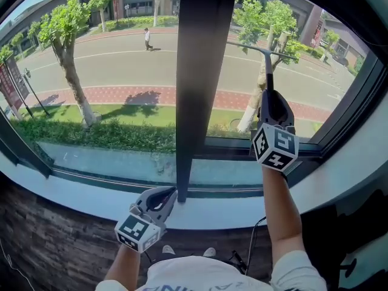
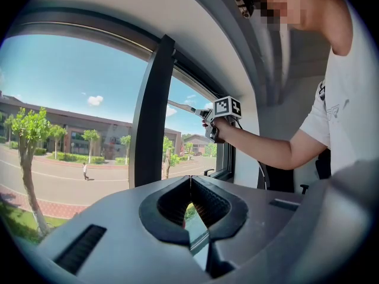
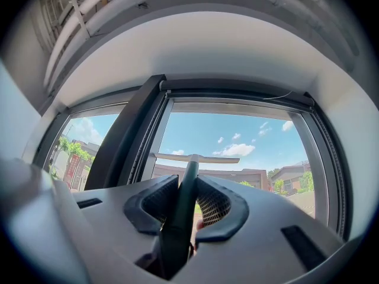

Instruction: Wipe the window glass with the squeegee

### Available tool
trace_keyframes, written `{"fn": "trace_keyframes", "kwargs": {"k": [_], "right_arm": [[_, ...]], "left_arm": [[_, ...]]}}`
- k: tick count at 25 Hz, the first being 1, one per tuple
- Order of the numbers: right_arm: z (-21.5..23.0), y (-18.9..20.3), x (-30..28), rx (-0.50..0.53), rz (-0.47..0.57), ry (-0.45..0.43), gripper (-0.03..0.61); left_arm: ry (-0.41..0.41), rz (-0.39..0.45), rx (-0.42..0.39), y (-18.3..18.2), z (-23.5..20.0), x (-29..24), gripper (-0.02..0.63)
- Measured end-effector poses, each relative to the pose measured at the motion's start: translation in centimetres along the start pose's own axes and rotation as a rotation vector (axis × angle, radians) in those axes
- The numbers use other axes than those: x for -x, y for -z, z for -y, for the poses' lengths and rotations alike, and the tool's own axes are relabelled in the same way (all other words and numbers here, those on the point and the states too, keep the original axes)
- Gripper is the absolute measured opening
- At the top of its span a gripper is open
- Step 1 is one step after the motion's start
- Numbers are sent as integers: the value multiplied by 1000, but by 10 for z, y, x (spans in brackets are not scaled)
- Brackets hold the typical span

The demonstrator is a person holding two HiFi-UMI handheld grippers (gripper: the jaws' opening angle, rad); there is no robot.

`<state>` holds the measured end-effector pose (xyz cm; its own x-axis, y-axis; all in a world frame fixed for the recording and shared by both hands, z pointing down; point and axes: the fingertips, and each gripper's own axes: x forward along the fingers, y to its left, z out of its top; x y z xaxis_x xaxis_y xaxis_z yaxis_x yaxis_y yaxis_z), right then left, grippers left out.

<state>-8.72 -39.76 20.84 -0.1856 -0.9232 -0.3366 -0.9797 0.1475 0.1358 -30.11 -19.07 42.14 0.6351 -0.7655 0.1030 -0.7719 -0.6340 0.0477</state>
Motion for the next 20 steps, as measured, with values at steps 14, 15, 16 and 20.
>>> {"fn": "trace_keyframes", "kwargs": {"k": [14,15,16,20], "right_arm": [[-12,74,34,-13,-97,-5,100],[-13,82,36,-14,-108,-6,100],[-14,89,37,-16,-118,-7,100],[-17,112,46,-24,-152,-7,100]], "left_arm": [[-10,22,-3,-6,3,0,18],[-11,18,-3,-5,3,-1,17],[-11,14,-3,-4,3,-3,18],[-7,1,0,-2,4,-7,17]]}}
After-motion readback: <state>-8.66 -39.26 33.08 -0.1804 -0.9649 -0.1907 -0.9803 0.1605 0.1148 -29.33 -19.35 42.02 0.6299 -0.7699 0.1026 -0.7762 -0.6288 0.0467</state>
